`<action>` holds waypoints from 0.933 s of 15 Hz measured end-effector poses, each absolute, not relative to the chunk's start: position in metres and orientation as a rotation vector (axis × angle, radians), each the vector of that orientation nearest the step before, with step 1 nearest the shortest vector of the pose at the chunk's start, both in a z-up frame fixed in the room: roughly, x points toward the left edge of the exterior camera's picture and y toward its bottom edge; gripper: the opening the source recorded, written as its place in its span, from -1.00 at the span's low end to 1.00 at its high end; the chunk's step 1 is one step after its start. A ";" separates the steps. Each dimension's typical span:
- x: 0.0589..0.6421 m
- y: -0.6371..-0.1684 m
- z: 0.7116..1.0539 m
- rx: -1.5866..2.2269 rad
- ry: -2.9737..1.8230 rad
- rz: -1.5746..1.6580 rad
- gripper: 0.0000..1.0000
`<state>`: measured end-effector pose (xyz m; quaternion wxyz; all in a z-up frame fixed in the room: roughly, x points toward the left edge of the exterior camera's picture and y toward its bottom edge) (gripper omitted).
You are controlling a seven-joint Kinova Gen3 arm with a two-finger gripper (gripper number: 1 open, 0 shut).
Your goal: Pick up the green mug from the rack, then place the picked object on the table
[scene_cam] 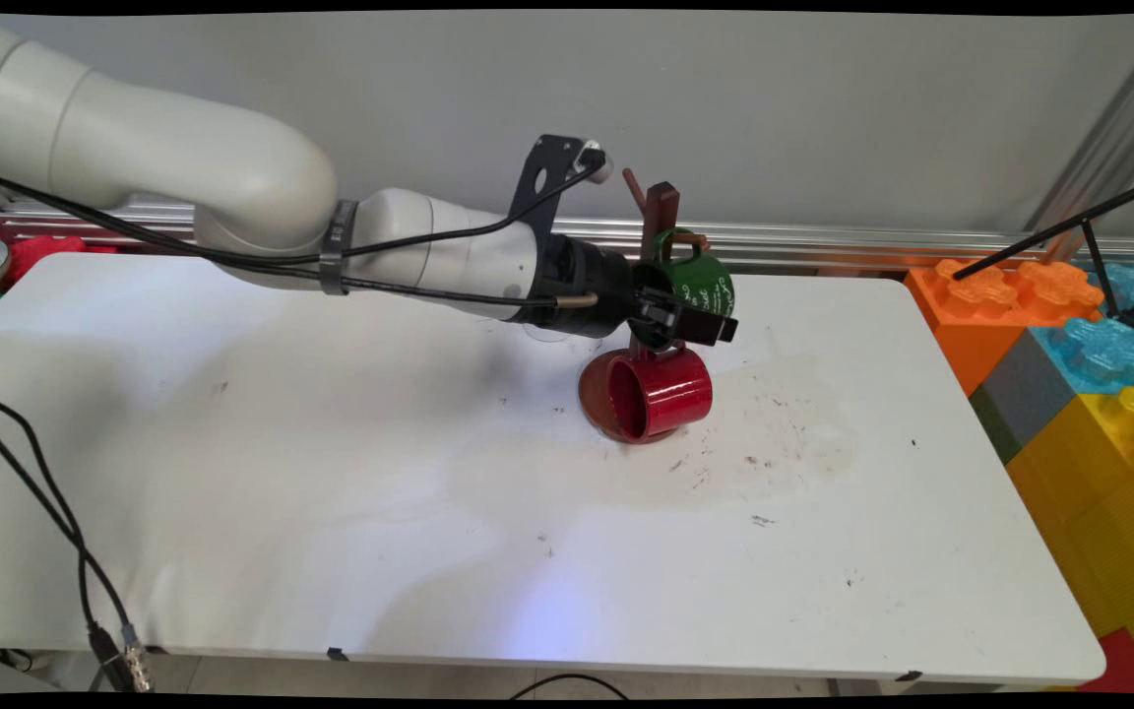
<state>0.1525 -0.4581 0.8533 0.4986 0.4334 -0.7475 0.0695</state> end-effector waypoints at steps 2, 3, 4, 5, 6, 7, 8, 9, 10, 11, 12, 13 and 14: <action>0.151 -0.459 0.851 1.046 -1.800 0.172 -1.00; 0.151 -0.460 0.850 1.044 -1.796 0.174 -1.00; 0.150 -0.460 0.850 1.043 -1.792 0.176 -1.00; 0.150 -0.460 0.849 1.042 -1.790 0.177 -1.00; 0.150 -0.460 0.849 1.041 -1.787 0.178 -1.00; 0.150 -0.460 0.848 1.039 -1.783 0.178 -1.00; 0.150 -0.460 0.848 1.038 -1.780 0.178 -1.00; 0.150 -0.459 0.848 1.036 -1.778 0.178 -1.00; 0.150 -0.459 0.848 1.034 -1.776 0.177 -1.00; 0.150 -0.458 0.848 1.031 -1.773 0.176 -1.00; 0.149 -0.457 0.848 1.027 -1.771 0.176 -1.00; 0.149 -0.456 0.849 1.023 -1.769 0.174 -1.00; 0.149 -0.455 0.849 1.018 -1.766 0.173 -1.00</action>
